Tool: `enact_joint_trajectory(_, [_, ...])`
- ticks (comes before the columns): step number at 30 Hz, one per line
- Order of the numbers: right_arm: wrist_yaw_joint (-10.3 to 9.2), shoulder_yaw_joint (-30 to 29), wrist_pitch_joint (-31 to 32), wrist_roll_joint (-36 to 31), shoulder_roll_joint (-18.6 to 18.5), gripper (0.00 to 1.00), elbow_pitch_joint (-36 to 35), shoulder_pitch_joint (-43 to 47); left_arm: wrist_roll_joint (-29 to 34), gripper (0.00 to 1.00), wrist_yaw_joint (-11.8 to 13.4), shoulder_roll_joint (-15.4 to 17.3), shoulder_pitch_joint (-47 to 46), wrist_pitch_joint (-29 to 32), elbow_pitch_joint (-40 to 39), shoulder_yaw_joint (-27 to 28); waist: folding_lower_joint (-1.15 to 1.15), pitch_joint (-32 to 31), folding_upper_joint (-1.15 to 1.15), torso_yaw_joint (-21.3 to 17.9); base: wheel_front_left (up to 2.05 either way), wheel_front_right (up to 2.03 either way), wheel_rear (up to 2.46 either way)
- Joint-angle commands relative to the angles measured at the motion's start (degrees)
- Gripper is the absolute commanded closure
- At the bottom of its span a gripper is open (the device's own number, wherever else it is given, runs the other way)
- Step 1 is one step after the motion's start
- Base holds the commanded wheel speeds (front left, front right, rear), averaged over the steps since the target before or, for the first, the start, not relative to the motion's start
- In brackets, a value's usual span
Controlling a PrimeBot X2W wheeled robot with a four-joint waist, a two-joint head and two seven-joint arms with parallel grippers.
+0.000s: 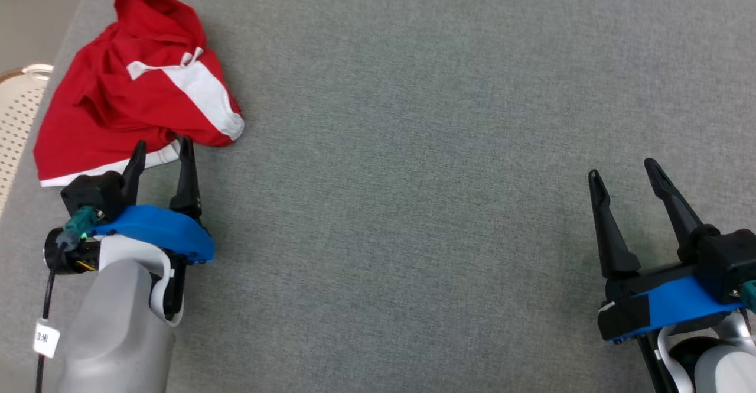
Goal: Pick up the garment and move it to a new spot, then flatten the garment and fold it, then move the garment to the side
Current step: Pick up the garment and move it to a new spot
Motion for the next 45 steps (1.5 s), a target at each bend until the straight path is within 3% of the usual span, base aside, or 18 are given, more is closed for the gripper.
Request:
enact_joint_trajectory(1, [0.01,0.05,-0.12,-0.31,-0.11,0.00,-0.32,-1.01,-0.31,0.00,-0.19,0.47,-1.13,-0.15,0.53,0.04,-0.01,0.33,-0.02,-0.11,0.00,0.00,0.00])
enact_joint_trajectory(10, [0.01,-0.39,-0.90,-0.48,-0.32,0.00,0.41,-3.52,-6.18,0.00,-0.60,2.99,-10.91,4.65,17.99,-4.54,-0.01,3.78,-0.02,-2.13,0.00,0.00,0.00])
enact_joint_trajectory(11, [0.01,-0.44,-1.00,-0.50,-0.31,0.00,0.47,-3.55,-6.96,0.10,-0.59,3.34,-11.50,4.94,18.75,-5.23,-0.01,3.80,-0.02,-2.18,0.00,0.00,0.00])
enact_joint_trajectory(12, [0.01,-0.47,-1.01,-0.56,-0.30,0.00,0.55,-3.51,-7.56,0.65,-0.59,3.88,-11.96,4.69,19.29,-5.69,-0.01,3.74,-0.02,-2.23,0.00,0.00,0.00])
enact_joint_trajectory(13, [0.01,-0.56,-1.06,-0.61,-0.29,0.00,0.63,-3.44,-8.11,1.00,-0.51,4.34,-12.37,4.18,19.78,-6.20,-0.01,3.57,-0.02,-2.23,0.00,0.00,0.00])
enact_joint_trajectory(21, [0.01,-0.97,-2.40,-0.69,-0.51,0.00,1.83,-1.84,-8.77,1.00,-0.23,6.44,-11.93,-0.07,19.18,-5.81,-0.01,-1.10,-0.02,-1.97,0.00,0.00,0.00])
enact_joint_trajectory(30, [0.01,-1.39,-4.15,0.82,-0.08,0.00,3.73,2.02,-2.73,1.00,4.93,6.69,0.64,-0.19,-3.33,-1.08,-0.01,-11.29,-0.02,-2.90,0.00,0.00,0.00])
enact_joint_trajectory(36, [0.01,-1.58,-4.79,2.47,0.20,0.00,4.98,5.75,0.25,1.00,7.18,4.48,12.37,0.52,-17.79,-3.49,-0.01,-18.27,-0.02,-4.79,0.00,0.00,0.00])
enact_joint_trajectory(39, [0.01,-1.80,-4.62,3.37,0.27,0.00,4.98,7.70,0.78,1.00,7.13,3.55,17.27,3.46,-24.43,-6.17,-0.01,-20.47,-0.02,-6.28,0.00,0.00,0.00])
enact_joint_trajectory(45, [0.01,-0.81,-3.99,4.40,0.30,0.00,4.18,9.53,0.30,1.00,4.59,0.96,21.58,9.41,-32.84,-12.43,-0.01,-21.23,-0.02,-11.58,0.00,0.00,0.00])
